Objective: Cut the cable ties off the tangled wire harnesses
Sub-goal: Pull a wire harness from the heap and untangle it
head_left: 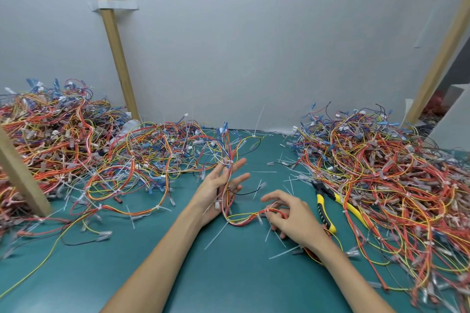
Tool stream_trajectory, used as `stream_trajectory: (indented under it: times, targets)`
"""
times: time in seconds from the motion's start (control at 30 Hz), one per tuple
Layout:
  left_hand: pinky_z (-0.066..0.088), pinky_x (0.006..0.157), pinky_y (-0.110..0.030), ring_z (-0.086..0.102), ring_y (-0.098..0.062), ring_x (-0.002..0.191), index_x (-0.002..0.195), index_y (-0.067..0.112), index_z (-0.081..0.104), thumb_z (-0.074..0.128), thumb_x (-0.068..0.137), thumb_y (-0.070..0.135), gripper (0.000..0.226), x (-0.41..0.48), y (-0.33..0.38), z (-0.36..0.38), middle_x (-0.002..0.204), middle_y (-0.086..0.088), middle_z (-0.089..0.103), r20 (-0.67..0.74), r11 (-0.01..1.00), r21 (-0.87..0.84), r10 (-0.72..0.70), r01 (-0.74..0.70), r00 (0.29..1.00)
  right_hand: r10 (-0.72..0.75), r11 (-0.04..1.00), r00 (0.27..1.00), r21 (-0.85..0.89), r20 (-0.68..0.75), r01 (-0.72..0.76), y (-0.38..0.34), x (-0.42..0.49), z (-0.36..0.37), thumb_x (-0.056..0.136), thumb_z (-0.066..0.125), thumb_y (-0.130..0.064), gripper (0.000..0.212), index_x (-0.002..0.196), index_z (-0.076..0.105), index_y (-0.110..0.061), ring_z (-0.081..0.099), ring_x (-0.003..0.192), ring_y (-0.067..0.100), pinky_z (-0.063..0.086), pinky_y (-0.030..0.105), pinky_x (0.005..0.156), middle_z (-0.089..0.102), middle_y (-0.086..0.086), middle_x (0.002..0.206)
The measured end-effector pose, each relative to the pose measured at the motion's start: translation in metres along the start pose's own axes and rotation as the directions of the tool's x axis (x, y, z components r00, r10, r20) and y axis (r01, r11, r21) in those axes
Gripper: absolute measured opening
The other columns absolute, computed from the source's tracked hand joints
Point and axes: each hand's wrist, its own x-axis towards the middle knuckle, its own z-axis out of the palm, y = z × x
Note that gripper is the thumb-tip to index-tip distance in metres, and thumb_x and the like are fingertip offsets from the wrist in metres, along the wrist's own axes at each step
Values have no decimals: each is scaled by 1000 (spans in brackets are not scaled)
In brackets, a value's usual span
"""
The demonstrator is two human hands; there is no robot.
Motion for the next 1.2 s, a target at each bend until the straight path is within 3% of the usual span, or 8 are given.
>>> stream_trajectory:
  times: [0.2,0.5,0.63,0.77,0.9,0.97,1.1,1.2]
  targets:
    - [57,75,-25,67,-21,110,124,20,54,48,92,17,32,2,3,2,129,4,65,4,995,-100,5,-4,1000,-113,985,991,-123,74,122,1,0,3,73,81,-35,35,102,62,-40,51,57,5,44,18,66,66,0,73]
    - [55,81,-30,62,-24,115,116,5,54,23,106,33,42,26,24,20,137,-11,56,-11,966,-251,-70,65,997,-188,973,979,-122,73,196,-5,-5,14,81,77,-33,6,81,75,-28,51,54,4,43,20,57,69,-4,66]
    - [42,101,-34,49,-28,131,140,5,42,4,99,59,78,43,35,27,140,-12,51,-30,935,271,-228,227,973,-183,983,980,-38,-80,181,-5,-6,18,80,77,-22,8,74,72,-23,55,56,7,44,17,58,68,-8,64]
    - [52,91,-32,63,-28,113,134,5,54,4,99,60,82,50,53,20,130,-14,62,-180,606,750,-199,265,963,-159,986,956,1,-247,165,-3,-5,15,79,77,-12,17,69,70,-24,56,57,5,43,13,58,67,-9,62]
    - [49,92,-34,59,-27,110,138,13,51,10,99,61,75,43,54,6,132,-11,60,-252,703,647,-168,295,953,-121,985,925,75,-360,158,-5,-3,15,80,77,-11,16,69,71,-22,57,58,2,40,10,58,69,-8,64]
    - [42,100,-38,54,-24,112,141,17,46,17,102,56,63,36,43,2,136,-6,54,-337,678,693,4,245,941,-109,983,915,95,-389,158,-6,-3,15,81,77,-11,15,70,71,-21,58,60,2,40,10,58,70,-8,67]
    - [39,104,-39,52,-21,113,114,21,52,40,100,42,28,8,9,-1,127,-3,52,-482,621,773,442,129,757,-112,985,885,68,-453,159,-8,-5,16,81,76,-11,15,72,71,-22,62,64,5,44,12,60,70,-12,68]
    - [44,105,-42,59,-26,112,120,16,51,46,100,44,35,-4,-4,8,116,-2,54,-549,844,531,271,80,791,-127,988,846,6,-518,153,-9,-6,19,80,77,-13,15,73,71,-24,63,64,4,44,11,59,68,-15,66]
